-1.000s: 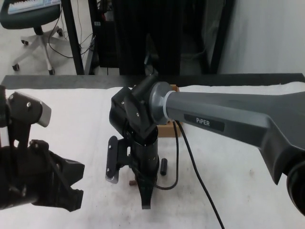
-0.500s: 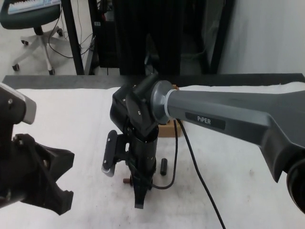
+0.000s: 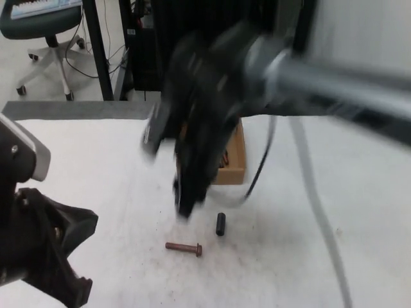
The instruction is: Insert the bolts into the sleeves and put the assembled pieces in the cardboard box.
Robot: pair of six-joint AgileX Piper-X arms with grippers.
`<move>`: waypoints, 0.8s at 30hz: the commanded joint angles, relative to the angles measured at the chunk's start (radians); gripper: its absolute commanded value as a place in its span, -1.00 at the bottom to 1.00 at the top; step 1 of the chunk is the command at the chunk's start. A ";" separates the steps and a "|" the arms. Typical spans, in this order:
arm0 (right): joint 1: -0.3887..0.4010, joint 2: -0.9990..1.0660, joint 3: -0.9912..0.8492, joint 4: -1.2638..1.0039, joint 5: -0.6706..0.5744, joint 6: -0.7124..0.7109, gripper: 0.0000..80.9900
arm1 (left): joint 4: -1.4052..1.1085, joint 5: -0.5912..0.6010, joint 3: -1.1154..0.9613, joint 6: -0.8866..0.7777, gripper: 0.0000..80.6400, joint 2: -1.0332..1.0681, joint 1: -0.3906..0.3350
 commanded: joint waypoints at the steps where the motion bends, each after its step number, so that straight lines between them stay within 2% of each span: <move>1: -0.104 -0.160 -0.007 -0.059 -0.142 0.121 0.13 | 0.006 0.154 -0.015 0.017 -0.99 0.022 0.002; 4: -0.171 -0.219 -0.006 -0.037 -0.248 0.192 0.13 | 0.022 0.331 -0.015 0.006 -0.99 0.108 -0.005; 9: -0.268 -0.283 -0.005 0.046 -0.297 0.198 0.13 | 0.010 0.314 -0.075 0.161 -0.99 0.329 -0.029; 14: -0.356 -0.297 -0.003 0.113 -0.297 0.180 0.13 | 0.019 0.316 -0.254 0.273 -0.99 0.611 -0.079; 18: -0.429 -0.297 0.038 0.105 -0.334 0.179 0.13 | 0.071 0.235 -0.426 0.351 -0.99 0.826 -0.139; 21: -0.485 -0.297 0.096 0.103 -0.392 0.182 0.13 | 0.122 0.090 -0.564 0.442 -0.99 0.966 -0.188; 24: -0.528 -0.297 0.159 0.108 -0.435 0.181 0.13 | 0.158 0.052 -0.656 0.493 -0.96 1.077 -0.218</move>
